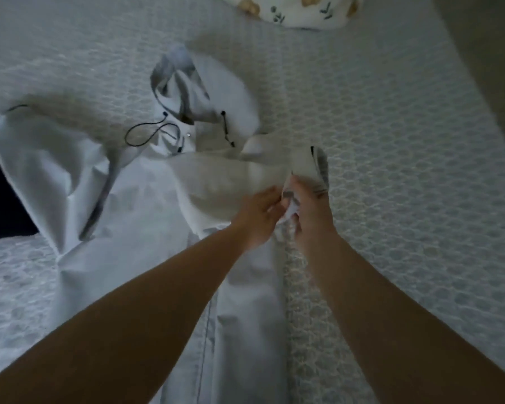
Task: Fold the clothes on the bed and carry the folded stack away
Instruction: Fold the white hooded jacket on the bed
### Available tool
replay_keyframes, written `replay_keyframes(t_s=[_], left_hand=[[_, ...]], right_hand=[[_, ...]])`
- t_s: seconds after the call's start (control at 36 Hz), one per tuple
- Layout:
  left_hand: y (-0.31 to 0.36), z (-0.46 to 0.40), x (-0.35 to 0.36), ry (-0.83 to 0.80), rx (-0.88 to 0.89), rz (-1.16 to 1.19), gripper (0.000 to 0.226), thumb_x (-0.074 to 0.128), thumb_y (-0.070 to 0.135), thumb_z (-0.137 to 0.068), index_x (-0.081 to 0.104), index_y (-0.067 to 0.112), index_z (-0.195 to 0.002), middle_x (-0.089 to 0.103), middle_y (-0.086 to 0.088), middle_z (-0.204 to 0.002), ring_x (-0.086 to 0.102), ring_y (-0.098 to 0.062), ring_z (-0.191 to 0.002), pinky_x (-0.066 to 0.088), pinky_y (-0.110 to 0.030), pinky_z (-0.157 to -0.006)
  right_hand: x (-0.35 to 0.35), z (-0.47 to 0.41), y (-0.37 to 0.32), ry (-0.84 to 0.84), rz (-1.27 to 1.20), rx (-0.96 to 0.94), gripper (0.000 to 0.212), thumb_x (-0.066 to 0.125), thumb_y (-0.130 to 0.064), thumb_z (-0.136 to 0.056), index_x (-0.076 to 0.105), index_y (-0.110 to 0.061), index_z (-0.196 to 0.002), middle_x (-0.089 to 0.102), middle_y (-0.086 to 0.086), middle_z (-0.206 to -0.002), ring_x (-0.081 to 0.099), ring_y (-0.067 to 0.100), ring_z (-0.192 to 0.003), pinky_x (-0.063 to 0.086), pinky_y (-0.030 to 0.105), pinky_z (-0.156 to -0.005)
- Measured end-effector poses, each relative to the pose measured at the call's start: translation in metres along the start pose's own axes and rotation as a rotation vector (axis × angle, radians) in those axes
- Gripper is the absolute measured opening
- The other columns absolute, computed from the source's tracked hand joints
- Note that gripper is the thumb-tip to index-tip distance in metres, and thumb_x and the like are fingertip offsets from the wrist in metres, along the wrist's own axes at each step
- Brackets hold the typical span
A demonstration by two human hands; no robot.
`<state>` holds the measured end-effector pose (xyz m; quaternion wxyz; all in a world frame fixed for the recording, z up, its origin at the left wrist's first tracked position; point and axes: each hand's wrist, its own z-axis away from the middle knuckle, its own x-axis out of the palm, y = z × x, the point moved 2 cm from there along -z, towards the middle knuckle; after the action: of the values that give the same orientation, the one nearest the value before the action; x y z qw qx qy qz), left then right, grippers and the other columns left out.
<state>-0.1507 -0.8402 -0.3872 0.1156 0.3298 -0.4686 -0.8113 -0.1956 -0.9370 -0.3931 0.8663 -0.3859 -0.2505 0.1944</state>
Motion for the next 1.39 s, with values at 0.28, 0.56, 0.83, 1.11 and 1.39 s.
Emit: replay_keyframes(t_s=[0.28, 0.56, 0.83, 1.11, 1.39], left_hand=[[-0.013, -0.022, 0.021, 0.427, 0.294, -0.697, 0.032, 0.051, 0.017, -0.085, 0.071, 0.014, -0.109, 0.063, -0.010, -0.124, 0.049, -0.036, -0.126, 0.026, -0.054, -0.109], [-0.133, -0.048, -0.015, 0.017, -0.194, -1.095, 0.066, 0.003, 0.060, -0.087, -0.010, 0.041, -0.149, -0.027, 0.007, -0.155, -0.024, -0.024, -0.143, -0.006, -0.054, -0.115], [-0.105, -0.063, 0.025, 0.014, 0.039, -1.093, 0.062, 0.000, 0.058, -0.086, -0.021, 0.042, -0.142, -0.018, 0.000, -0.159, -0.019, -0.023, -0.145, -0.012, -0.055, -0.111], [-0.051, -0.039, -0.020, 0.290, -0.199, 0.635, 0.053, 0.041, 0.060, -0.087, 0.062, 0.022, -0.117, 0.070, 0.003, -0.107, 0.065, -0.011, -0.102, 0.047, -0.030, -0.093], [-0.091, -0.019, -0.075, 0.549, -0.243, -0.121, 0.065, 0.051, 0.007, -0.087, 0.031, 0.025, -0.146, 0.044, -0.006, -0.134, 0.049, -0.027, -0.114, 0.041, -0.022, -0.090]], right_hand=[[-0.083, -0.058, 0.009, 0.208, 0.022, 0.120, 0.014, 0.057, -0.028, -0.094, 0.053, -0.019, -0.084, 0.053, -0.008, -0.057, 0.051, 0.003, -0.046, 0.040, 0.022, -0.051], [-0.114, -0.088, 0.024, 0.234, -0.073, 0.082, 0.027, 0.050, -0.024, -0.098, 0.048, -0.008, -0.120, 0.057, 0.006, -0.093, 0.057, 0.018, -0.078, 0.050, 0.035, -0.074], [-0.073, -0.062, 0.009, 0.394, 0.660, -0.414, 0.032, 0.058, -0.032, -0.092, 0.060, -0.008, -0.114, 0.061, 0.001, -0.105, 0.059, 0.022, -0.101, 0.046, 0.024, -0.079], [0.028, -0.016, 0.016, -0.031, 1.188, -0.653, 0.051, 0.049, -0.039, -0.095, 0.047, -0.010, -0.137, 0.043, 0.009, -0.144, 0.032, 0.030, -0.137, 0.028, 0.052, -0.108], [0.061, -0.021, 0.053, -0.284, 1.508, -0.829, 0.023, 0.052, -0.017, -0.082, 0.069, -0.010, -0.095, 0.065, 0.010, -0.101, 0.057, 0.034, -0.101, 0.043, 0.042, -0.083]])
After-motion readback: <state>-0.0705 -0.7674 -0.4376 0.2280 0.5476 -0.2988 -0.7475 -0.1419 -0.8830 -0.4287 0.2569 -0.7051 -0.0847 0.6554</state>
